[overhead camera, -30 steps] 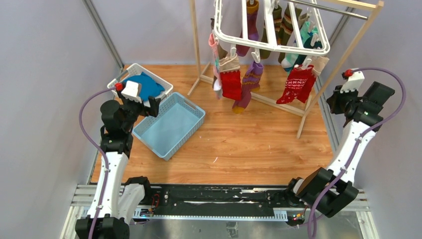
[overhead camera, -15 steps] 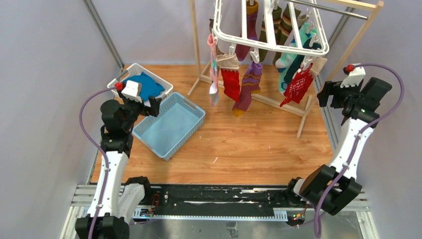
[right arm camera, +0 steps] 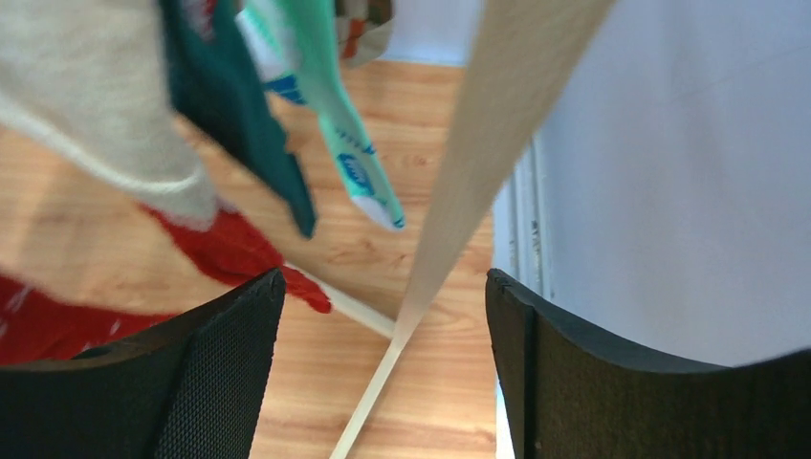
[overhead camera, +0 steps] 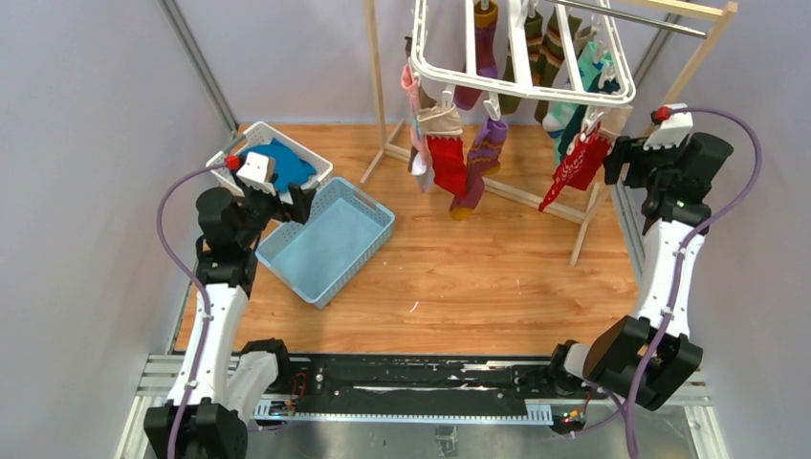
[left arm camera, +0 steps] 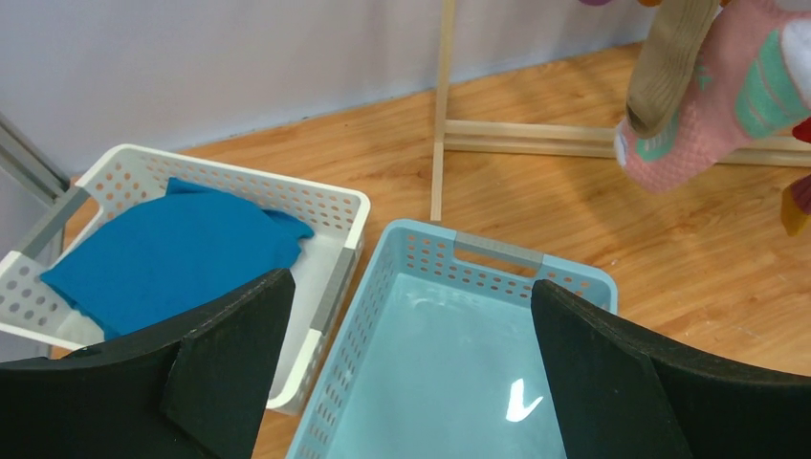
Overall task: Remove the socks clipped to the hanger
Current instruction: Adjust the clothesline at the center of the board.
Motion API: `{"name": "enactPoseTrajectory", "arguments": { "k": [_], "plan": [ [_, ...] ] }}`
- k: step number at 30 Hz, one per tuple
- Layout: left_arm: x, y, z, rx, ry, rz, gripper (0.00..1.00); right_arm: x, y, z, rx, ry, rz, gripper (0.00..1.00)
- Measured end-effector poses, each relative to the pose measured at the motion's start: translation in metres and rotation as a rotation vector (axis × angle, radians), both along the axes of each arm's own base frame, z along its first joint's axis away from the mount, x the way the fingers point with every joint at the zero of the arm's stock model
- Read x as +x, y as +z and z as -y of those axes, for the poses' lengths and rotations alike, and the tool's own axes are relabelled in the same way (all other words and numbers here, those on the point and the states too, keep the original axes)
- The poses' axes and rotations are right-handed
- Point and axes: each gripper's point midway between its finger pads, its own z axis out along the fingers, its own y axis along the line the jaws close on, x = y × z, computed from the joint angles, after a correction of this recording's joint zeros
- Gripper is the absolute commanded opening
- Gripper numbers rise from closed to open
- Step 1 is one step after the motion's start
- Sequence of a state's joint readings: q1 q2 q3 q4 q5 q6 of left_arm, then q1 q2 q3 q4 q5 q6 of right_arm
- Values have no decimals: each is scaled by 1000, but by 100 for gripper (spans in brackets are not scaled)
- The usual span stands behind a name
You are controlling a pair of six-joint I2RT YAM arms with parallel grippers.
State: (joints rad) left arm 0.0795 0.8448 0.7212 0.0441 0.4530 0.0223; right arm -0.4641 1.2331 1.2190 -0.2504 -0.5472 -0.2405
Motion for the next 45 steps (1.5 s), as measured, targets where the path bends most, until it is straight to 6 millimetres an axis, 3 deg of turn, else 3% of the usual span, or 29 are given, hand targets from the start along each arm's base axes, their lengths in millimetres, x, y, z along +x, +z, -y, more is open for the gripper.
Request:
{"name": "enactPoseTrajectory", "arguments": {
  "k": [5,12,16,19,35,45],
  "plan": [
    [2,-4,2,-10,-9,-16,100,17,4,23,-15,-98,41,72],
    [2,-8,2,-12,-9,-24,100,42,7,28,2,-111,87,52],
    [2,-9,2,-13,-9,-25,100,50,8,24,16,-105,106,30],
    [2,-9,2,-13,-8,-25,100,50,9,27,10,-127,109,1],
    [3,-10,-2,-8,13,-26,100,33,9,45,10,-127,71,0],
    [2,-8,-3,-6,17,-18,100,6,11,32,0,-57,38,0]
  ]
}}
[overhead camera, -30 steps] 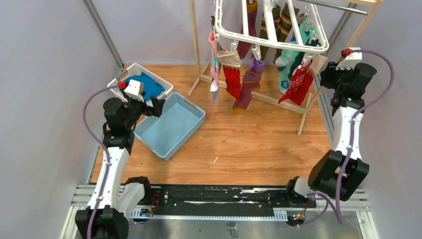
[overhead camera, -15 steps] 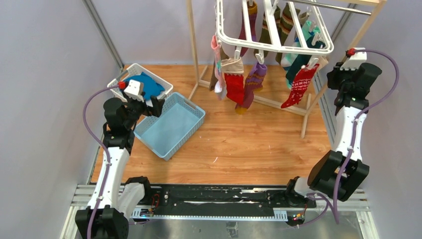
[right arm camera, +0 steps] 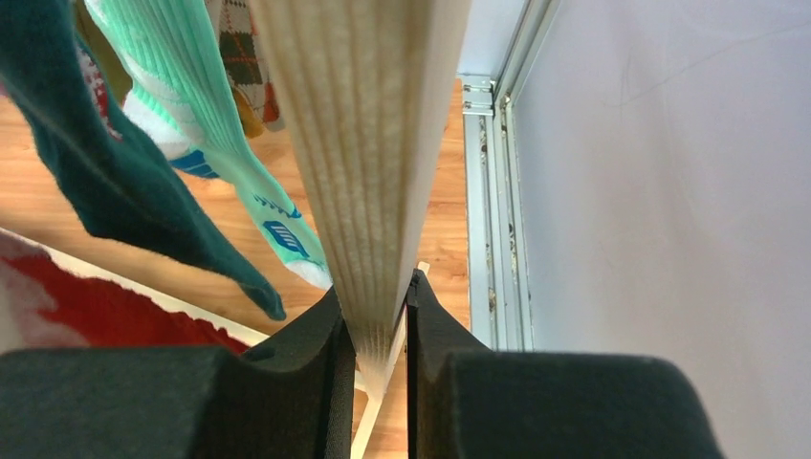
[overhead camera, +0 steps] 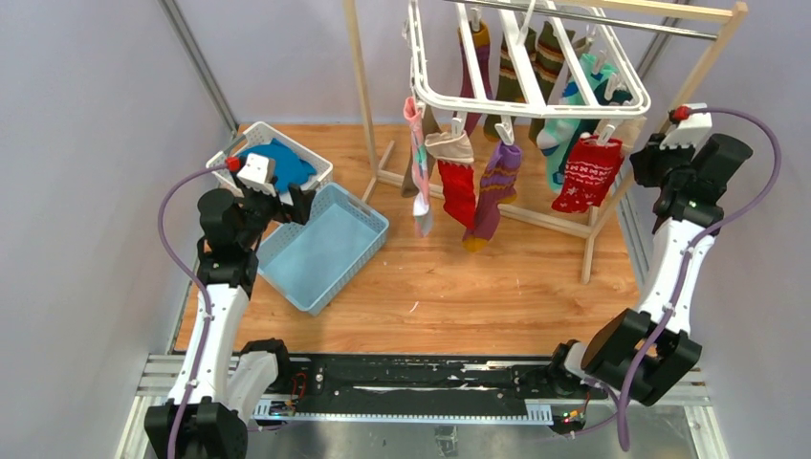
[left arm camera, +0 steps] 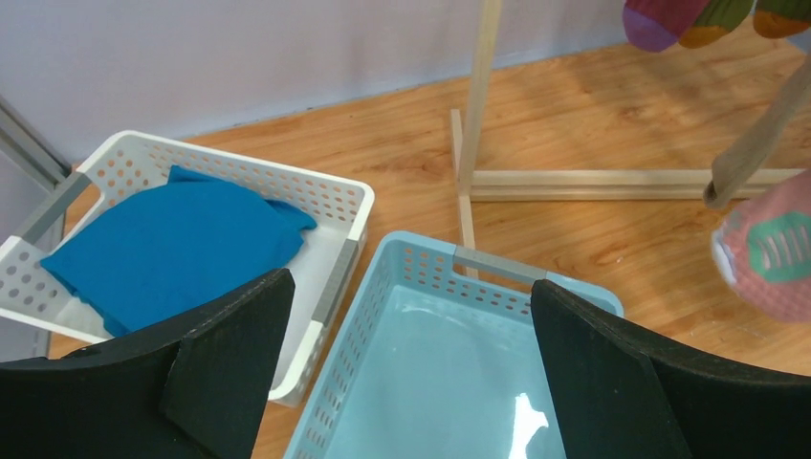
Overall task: Remove the socks clipped to the hanger
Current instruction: Adjust the clothesline at the center of the board.
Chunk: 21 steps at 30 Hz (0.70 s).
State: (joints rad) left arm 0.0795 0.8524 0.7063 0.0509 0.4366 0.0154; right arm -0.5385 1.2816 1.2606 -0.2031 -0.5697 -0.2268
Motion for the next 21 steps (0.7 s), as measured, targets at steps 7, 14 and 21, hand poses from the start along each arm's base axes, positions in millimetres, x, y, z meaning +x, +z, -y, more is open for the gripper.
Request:
{"name": "enactPoseTrajectory", "arguments": {
  "k": [7,14,21],
  "plan": [
    [-4,4,5,8,-33,15,100,-16,-4,-11,-8,10,10,7],
    [-12,14,19,24,-118,17,100,-15,-10,-10,-32,27,-10,66],
    [-19,33,28,52,-171,39,100,-38,-40,-15,-48,27,-160,90]
  ]
}}
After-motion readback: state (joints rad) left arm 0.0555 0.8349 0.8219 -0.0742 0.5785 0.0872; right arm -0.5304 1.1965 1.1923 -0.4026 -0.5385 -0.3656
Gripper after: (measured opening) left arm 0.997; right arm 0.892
